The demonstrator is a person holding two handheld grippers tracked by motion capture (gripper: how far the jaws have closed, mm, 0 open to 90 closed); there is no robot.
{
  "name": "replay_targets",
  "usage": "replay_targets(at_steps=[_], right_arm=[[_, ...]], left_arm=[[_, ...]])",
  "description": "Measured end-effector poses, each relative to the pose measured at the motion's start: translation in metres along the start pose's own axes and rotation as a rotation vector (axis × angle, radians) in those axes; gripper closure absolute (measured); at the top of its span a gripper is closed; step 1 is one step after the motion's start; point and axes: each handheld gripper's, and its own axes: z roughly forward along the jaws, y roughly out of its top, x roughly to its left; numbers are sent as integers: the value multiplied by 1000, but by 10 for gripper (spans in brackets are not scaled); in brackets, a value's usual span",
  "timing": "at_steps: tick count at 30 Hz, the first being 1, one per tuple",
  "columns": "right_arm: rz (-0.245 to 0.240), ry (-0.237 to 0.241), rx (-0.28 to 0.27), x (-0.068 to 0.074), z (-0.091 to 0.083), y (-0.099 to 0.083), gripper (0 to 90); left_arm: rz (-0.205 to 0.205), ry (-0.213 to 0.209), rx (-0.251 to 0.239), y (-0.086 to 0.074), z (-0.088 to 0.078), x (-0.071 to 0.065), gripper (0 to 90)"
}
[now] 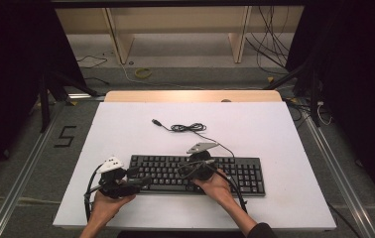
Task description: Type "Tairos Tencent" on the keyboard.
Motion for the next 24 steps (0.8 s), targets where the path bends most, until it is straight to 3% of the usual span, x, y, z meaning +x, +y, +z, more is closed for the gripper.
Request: replay_targets(at_steps=[24], right_arm=[[-11, -21, 51, 1, 11, -5, 900]], left_arm=[[0, -1, -4, -3, 0, -2, 307]])
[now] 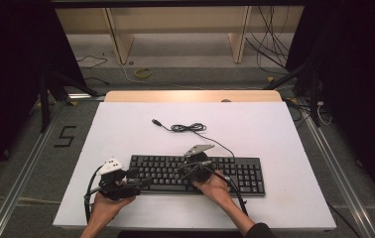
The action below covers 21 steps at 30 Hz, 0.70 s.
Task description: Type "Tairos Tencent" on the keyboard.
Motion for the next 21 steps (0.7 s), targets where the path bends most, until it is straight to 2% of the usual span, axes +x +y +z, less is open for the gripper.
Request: replay_targets(at_steps=[6, 11, 16, 21], right_arm=[[-10, -9, 2, 1, 0, 0, 900], [3, -7, 1, 1, 0, 0, 900], [42, 14, -47, -3, -10, 1, 849], [53, 27, -90, -5, -19, 2, 788]], left_arm=[[2, 5, -1, 0, -1, 2, 307], [-2, 7, -5, 0, -1, 2, 307], [-3, 9, -7, 0, -1, 3, 307], [-8, 19, -8, 1, 0, 5, 308]])
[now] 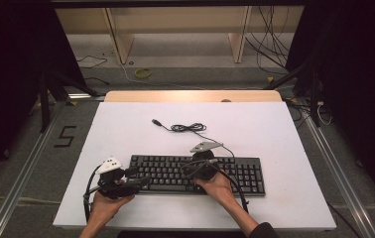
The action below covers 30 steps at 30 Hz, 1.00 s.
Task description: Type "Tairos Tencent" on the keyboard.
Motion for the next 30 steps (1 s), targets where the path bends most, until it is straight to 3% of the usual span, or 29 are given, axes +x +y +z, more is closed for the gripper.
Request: replay_targets(at_steps=[8, 11, 21, 30], right_arm=[[-1, 28, -27, 0, -11, -6, 565], [-3, 32, -33, -1, -16, -8, 488], [-12, 40, -77, 0, -34, -15, 383], [-8, 46, -93, 0, -43, -22, 360]], left_arm=[[-15, 8, -6, 3, 4, 2, 320], [-3, 15, 6, 5, 8, 1, 345], [11, 16, 34, 10, 17, -1, 472], [35, 8, 79, 15, 29, -4, 604]])
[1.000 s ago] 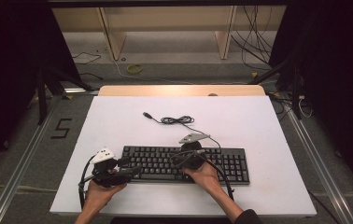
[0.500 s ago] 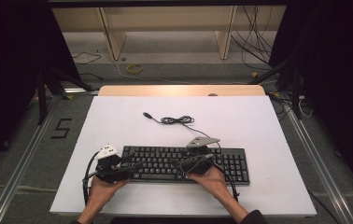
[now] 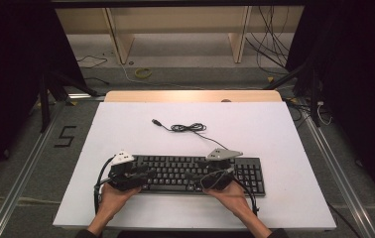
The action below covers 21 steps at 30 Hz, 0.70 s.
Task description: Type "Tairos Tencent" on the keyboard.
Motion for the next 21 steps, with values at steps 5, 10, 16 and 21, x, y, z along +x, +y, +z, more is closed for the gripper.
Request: replay_targets(at_steps=[5, 10, 16, 21], right_arm=[[3, 2, -9, 0, -4, -1, 351], [1, 7, -12, 1, -6, -3, 346], [-6, 17, -11, 4, -6, -5, 343], [-8, 20, -12, 6, -7, -5, 339]], left_arm=[[14, -7, 17, 4, 6, -3, 701], [33, -4, 34, 6, 11, -3, 787], [28, -4, 47, 8, 13, -1, 863], [34, -3, 51, 11, 17, -2, 890]])
